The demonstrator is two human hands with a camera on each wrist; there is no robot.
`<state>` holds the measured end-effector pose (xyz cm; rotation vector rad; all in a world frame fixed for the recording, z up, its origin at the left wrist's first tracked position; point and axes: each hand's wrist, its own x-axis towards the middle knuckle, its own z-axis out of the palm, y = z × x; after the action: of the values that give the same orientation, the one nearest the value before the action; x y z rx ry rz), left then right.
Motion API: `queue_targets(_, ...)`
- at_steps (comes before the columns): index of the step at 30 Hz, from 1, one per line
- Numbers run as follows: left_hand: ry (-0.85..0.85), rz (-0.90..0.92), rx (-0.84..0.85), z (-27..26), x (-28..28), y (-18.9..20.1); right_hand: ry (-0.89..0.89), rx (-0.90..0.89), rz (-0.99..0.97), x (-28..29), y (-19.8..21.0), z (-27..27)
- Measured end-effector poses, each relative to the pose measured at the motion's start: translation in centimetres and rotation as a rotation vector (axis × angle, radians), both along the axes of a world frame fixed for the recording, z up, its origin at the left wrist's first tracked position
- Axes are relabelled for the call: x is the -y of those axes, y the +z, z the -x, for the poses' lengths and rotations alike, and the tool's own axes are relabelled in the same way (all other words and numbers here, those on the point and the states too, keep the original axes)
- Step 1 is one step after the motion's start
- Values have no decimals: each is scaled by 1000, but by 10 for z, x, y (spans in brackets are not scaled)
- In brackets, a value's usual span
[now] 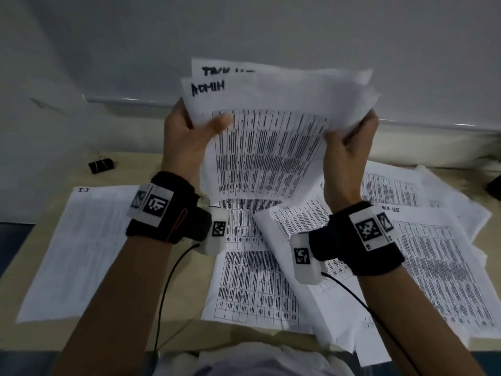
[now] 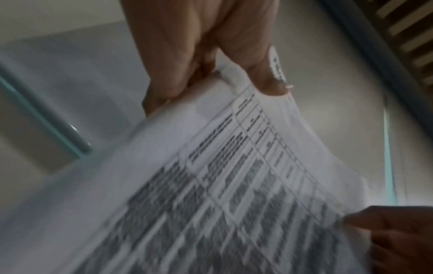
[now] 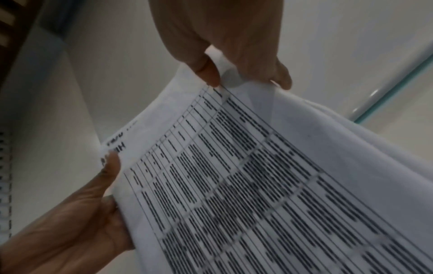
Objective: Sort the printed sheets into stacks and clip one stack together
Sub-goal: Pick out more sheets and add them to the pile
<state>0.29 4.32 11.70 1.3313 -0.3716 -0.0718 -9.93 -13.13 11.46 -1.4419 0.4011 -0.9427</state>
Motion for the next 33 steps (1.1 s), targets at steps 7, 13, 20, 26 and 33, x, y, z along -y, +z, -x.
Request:
queue_targets(7, -91, -377, -254, 15, -11, -65, 125, -474, -102, -16, -58, -1)
queue_targets(13, 83, -347, -193, 7, -16, -47, 44, -315, -120, -26, -42, -11)
queue_targets(20, 338, -440, -104, -52, -92, -18, 372, -603, 88, -85, -64, -45)
queue_targets(26, 486, -854, -294, -94, -192, -63, 781, -924, 361, -173, -109, -69)
queue_targets(33, 276, -1272, -498, -94, -255, -127, 1002, -1218, 473, -237, -146, -73)
